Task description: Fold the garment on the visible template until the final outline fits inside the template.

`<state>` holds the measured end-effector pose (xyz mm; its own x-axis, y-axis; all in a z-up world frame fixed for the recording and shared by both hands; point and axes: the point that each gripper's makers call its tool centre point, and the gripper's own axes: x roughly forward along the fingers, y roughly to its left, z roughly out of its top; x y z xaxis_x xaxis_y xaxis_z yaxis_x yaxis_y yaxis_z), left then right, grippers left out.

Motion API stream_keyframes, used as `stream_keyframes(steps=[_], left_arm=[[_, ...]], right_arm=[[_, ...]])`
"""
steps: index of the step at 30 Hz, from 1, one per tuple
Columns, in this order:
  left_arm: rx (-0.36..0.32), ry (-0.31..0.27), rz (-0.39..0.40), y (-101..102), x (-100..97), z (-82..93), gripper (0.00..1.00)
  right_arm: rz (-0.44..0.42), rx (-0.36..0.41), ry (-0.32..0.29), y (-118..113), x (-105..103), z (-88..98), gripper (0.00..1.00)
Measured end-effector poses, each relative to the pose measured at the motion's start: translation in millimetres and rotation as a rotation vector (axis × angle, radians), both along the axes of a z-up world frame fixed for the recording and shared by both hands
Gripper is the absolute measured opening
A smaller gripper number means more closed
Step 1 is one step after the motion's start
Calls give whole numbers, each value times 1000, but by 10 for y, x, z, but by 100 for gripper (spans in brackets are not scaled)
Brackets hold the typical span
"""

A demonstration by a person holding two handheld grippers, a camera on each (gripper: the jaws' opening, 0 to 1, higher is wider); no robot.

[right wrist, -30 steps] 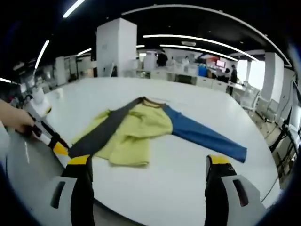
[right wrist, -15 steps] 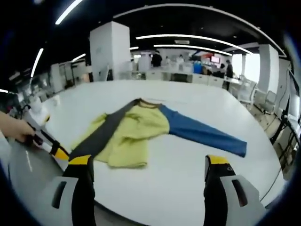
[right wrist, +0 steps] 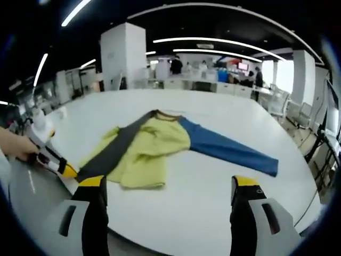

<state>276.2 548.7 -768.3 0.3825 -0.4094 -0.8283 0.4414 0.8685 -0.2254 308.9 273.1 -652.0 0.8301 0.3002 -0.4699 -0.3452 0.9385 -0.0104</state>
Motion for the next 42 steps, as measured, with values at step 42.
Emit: stream_keyframes(steps=[42], left_arm=[[-171,-250,159,422,496,1475,0]], right_arm=[[15,-45,16,13,-35,-61,94]])
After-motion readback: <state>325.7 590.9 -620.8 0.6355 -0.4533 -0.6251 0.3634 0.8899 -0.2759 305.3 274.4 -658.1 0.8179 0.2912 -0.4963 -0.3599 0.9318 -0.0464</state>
